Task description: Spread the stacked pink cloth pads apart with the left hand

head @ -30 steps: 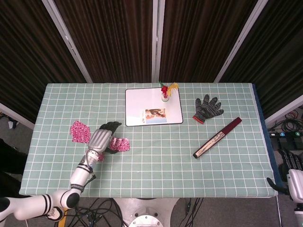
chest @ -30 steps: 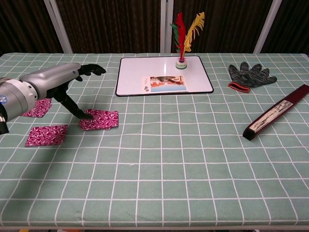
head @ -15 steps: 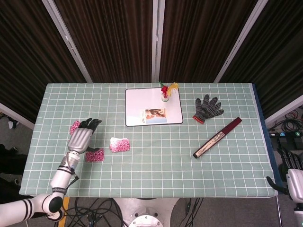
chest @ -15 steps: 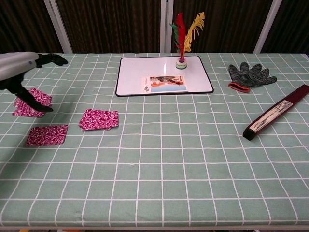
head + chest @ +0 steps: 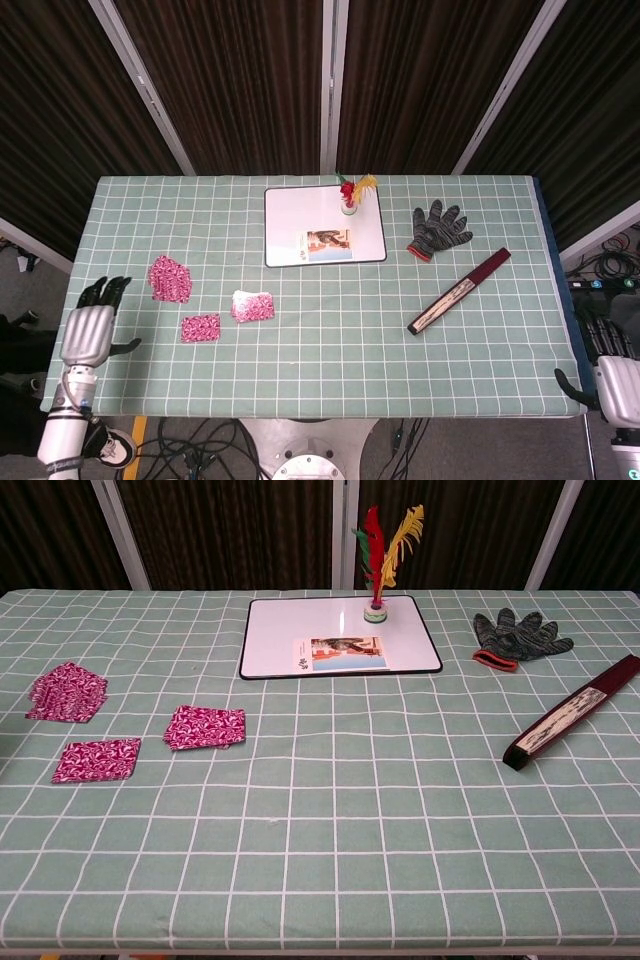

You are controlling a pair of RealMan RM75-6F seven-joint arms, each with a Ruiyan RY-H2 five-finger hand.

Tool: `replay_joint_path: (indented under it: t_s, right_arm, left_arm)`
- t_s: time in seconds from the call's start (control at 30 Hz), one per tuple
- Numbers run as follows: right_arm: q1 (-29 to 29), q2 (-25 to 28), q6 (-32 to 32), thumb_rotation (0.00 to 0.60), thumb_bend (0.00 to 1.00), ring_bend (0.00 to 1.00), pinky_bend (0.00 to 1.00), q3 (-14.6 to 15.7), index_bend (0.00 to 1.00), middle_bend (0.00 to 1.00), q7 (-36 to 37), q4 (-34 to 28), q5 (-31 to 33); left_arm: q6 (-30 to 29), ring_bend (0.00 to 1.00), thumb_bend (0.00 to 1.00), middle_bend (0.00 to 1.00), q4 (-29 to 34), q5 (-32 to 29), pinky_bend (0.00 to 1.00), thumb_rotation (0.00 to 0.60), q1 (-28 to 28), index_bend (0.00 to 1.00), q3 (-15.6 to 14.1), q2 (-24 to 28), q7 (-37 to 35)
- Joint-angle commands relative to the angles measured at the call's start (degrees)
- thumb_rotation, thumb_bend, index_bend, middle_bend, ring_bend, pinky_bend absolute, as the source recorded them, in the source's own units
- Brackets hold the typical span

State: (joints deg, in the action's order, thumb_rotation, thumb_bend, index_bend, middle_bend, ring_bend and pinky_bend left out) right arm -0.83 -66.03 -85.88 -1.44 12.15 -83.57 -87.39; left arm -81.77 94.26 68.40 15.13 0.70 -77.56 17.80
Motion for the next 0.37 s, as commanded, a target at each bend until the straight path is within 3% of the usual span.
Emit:
replay_joint_path:
  t_s: [0.03,0.17,0.37]
  right_arm:
    - [0.1,-0.3,-0.1,0.600,0.21,0.00,0.00,-0.1,0.00,0.00,0.1,0.2,-0.1]
    - [0.2,-1.2,-0.3,0.600,0.21,0.00,0.00,0.1,0.00,0.00,0.4,1.6,-0.5]
    - [-0.2,-2.4,-1.6,0.600,0.21,0.00,0.00,-0.1,0.00,0.00,-0.8,3.1,-0.6]
  left_arm:
    - [-6.3,0.02,0.00,0.11,-0.2,2.6,0.11,0.600,-4.7,0.09,-2.6,-0.5,0.4]
    - [-11.6,0.02,0.00,0.11,-3.5,7.1,0.11,0.600,-9.1,0.09,-4.3,-1.9,-4.7]
    - [-13.2,0.02,0.00,0.14,-8.8,11.4,0.11,0.600,-12.1,0.10,-5.7,-3.4,-12.4]
